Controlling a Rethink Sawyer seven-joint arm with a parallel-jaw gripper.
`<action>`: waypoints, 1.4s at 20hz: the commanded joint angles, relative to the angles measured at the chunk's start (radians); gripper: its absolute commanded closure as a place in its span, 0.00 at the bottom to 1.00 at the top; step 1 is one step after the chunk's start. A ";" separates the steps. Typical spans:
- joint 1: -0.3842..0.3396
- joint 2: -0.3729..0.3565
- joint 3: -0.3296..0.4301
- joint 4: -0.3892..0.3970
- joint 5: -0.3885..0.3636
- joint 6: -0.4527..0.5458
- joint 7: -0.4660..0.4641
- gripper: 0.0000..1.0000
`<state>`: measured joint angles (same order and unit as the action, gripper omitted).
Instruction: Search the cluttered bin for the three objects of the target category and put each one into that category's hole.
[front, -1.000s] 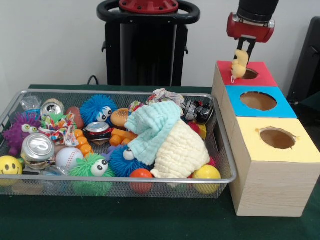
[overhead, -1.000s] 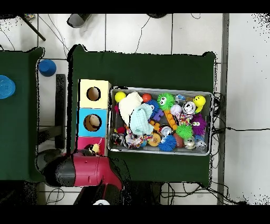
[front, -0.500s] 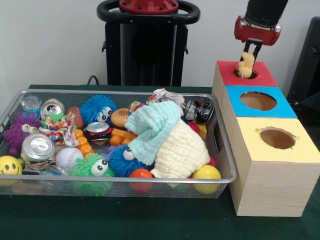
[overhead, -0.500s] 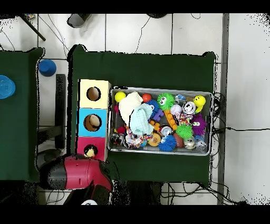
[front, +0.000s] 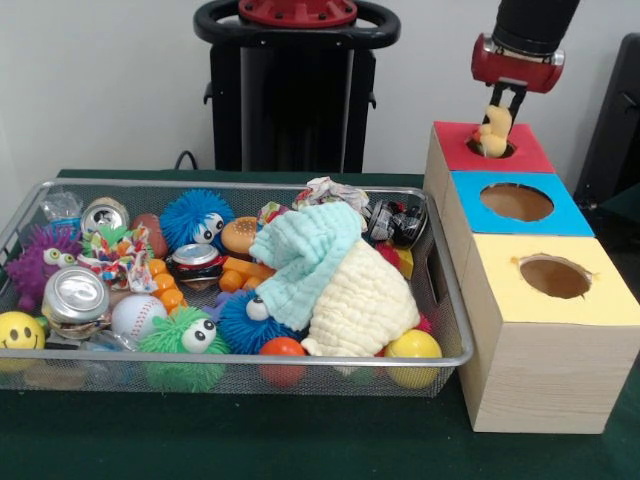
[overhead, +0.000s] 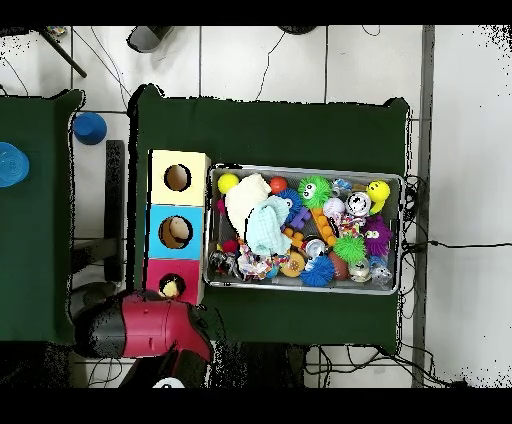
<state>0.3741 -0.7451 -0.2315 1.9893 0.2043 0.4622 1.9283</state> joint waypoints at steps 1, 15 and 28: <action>-0.015 0.035 0.012 -0.001 0.064 -0.088 0.269 1.00; -0.026 0.042 0.004 -0.024 0.050 -0.088 0.223 0.00; -0.133 -0.035 0.043 0.061 0.044 -0.157 0.174 0.00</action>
<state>0.3204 -0.7541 -0.2361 1.9943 0.2210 0.3875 1.9283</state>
